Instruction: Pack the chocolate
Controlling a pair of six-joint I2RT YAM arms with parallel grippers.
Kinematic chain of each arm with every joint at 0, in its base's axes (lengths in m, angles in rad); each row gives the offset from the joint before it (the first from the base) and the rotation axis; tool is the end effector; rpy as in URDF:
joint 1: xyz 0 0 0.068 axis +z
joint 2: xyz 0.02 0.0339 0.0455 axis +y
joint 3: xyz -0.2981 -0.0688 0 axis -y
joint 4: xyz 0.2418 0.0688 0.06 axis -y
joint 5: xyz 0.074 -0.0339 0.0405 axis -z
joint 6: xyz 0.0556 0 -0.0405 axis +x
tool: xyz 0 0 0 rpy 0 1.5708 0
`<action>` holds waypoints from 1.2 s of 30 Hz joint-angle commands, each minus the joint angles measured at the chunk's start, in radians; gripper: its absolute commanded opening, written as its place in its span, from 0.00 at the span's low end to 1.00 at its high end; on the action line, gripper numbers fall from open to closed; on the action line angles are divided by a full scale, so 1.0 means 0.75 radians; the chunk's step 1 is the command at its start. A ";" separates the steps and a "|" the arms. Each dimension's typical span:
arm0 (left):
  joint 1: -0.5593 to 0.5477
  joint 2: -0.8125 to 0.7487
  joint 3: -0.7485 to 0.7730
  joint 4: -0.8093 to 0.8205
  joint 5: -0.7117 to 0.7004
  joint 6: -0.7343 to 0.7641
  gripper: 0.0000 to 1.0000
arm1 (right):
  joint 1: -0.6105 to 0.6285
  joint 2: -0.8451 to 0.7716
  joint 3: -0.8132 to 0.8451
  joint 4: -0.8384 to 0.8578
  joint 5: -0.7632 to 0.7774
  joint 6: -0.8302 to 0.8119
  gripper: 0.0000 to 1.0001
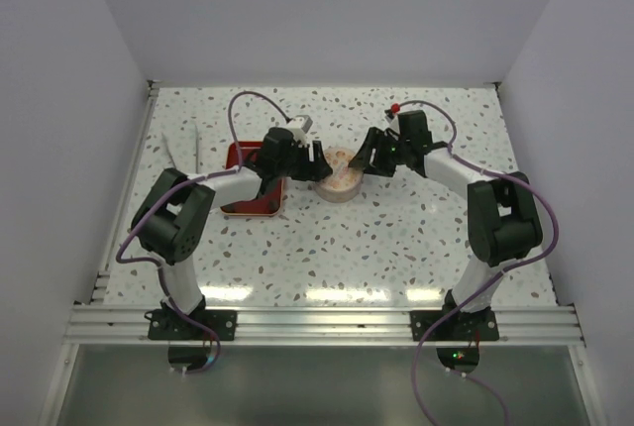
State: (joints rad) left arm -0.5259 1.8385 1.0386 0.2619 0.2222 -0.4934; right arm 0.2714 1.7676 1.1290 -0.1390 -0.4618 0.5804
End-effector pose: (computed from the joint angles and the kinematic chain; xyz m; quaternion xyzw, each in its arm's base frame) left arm 0.3575 -0.2217 0.2036 0.0688 0.8632 -0.3236 0.3813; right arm 0.3753 0.1301 0.2231 0.0508 0.9008 0.3476 0.2552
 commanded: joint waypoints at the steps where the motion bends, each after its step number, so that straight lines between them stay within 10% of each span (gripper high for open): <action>1: -0.007 0.028 0.049 -0.040 -0.032 0.042 0.73 | 0.008 0.012 0.072 0.008 0.031 -0.031 0.61; 36: 0.051 0.073 0.112 -0.073 0.002 0.050 0.75 | 0.008 0.132 0.223 -0.162 0.254 -0.150 0.62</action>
State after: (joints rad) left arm -0.5014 1.8805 1.0935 0.2497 0.2352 -0.4862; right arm 0.2749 1.8549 1.2530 -0.2062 -0.3294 0.5022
